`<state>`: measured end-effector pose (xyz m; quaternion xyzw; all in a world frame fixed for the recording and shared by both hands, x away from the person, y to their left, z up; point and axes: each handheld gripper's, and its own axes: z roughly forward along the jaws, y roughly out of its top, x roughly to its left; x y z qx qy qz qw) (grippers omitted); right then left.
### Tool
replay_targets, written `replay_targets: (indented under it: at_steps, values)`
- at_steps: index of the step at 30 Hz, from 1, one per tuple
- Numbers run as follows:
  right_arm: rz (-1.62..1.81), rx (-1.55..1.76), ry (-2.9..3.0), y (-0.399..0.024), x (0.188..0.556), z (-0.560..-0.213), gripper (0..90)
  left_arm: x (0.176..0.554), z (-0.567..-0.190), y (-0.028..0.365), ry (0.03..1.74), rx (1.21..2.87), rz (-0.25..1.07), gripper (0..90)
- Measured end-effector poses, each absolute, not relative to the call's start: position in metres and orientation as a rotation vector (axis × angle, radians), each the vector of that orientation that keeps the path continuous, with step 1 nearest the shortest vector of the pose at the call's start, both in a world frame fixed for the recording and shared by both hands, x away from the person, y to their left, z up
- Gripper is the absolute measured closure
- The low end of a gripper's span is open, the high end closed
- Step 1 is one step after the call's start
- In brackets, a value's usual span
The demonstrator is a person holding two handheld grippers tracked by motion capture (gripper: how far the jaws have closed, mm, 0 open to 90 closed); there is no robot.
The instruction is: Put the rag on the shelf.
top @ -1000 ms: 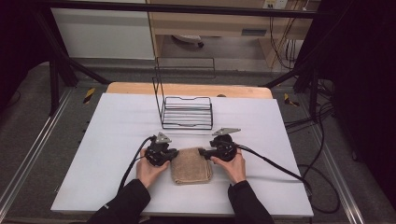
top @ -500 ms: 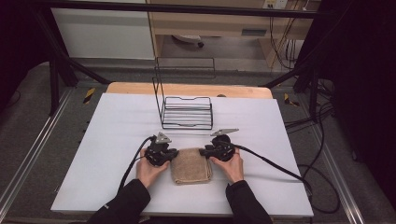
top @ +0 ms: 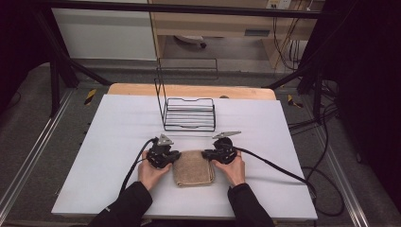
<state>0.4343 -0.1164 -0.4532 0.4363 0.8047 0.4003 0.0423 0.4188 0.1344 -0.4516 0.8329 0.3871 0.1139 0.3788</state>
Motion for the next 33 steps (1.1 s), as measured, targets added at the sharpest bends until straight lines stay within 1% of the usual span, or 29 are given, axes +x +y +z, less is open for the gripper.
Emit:
replay_targets:
  at_steps: [10, 17, 33]
  values:
    - [1.234, 1.348, 2.458, -0.117, 0.434, -0.452, 82.5, 0.419, -0.452, 0.135, 0.993, 2.121, 0.277, 82.8]
    - [1.244, 1.34, 2.455, -0.118, 0.433, -0.449, 83.1, 0.419, -0.45, 0.136, 1.004, 2.11, 0.276, 84.9]
    - [1.329, 1.294, 2.406, -0.124, 0.421, -0.431, 83.3, 0.41, -0.43, 0.143, 0.951, 2.038, 0.286, 85.6]
